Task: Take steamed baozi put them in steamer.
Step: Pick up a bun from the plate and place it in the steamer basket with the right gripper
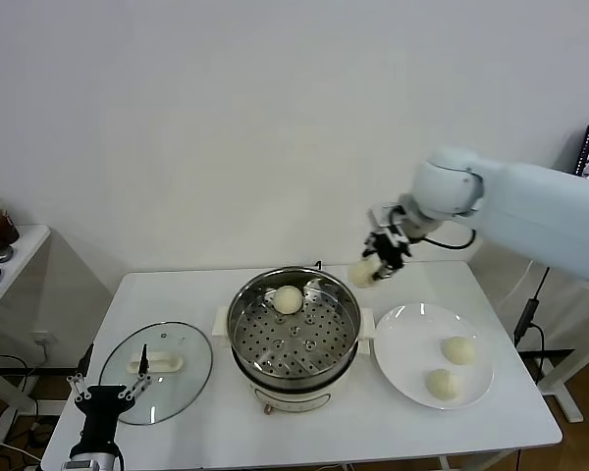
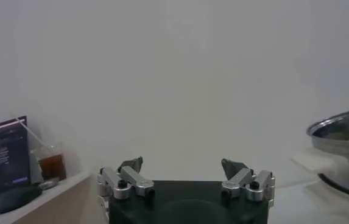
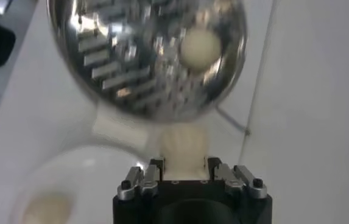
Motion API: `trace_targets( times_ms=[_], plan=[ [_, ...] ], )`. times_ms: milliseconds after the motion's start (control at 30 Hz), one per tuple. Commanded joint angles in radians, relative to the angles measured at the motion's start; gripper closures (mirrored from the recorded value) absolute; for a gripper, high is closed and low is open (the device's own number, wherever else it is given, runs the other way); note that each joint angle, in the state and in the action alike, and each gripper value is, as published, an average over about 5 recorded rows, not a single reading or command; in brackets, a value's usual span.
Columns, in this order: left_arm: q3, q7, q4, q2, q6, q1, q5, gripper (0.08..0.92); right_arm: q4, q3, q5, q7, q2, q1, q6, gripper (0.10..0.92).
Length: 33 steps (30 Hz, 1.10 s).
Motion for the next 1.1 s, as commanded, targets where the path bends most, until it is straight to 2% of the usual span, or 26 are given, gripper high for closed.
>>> trace_targets(
  times_ms=[33, 400, 1100],
  plan=[
    [-0.006, 0.0, 0.016, -0.004, -0.002, -0.015, 0.004, 0.177, 0.009, -0.074, 0.212, 0.134, 0.23, 0.018, -0.198, 0.576],
    [-0.028, -0.001, 0.038, -0.016, -0.004, -0.027, 0.006, 0.177, -0.133, -0.009, 0.227, 0.202, 0.403, -0.142, -0.284, 0.576],
    [-0.03, -0.001, 0.054, -0.014, -0.004, -0.04, 0.004, 0.177, -0.236, 0.004, 0.186, 0.202, 0.513, -0.247, -0.289, 0.567]
  ],
)
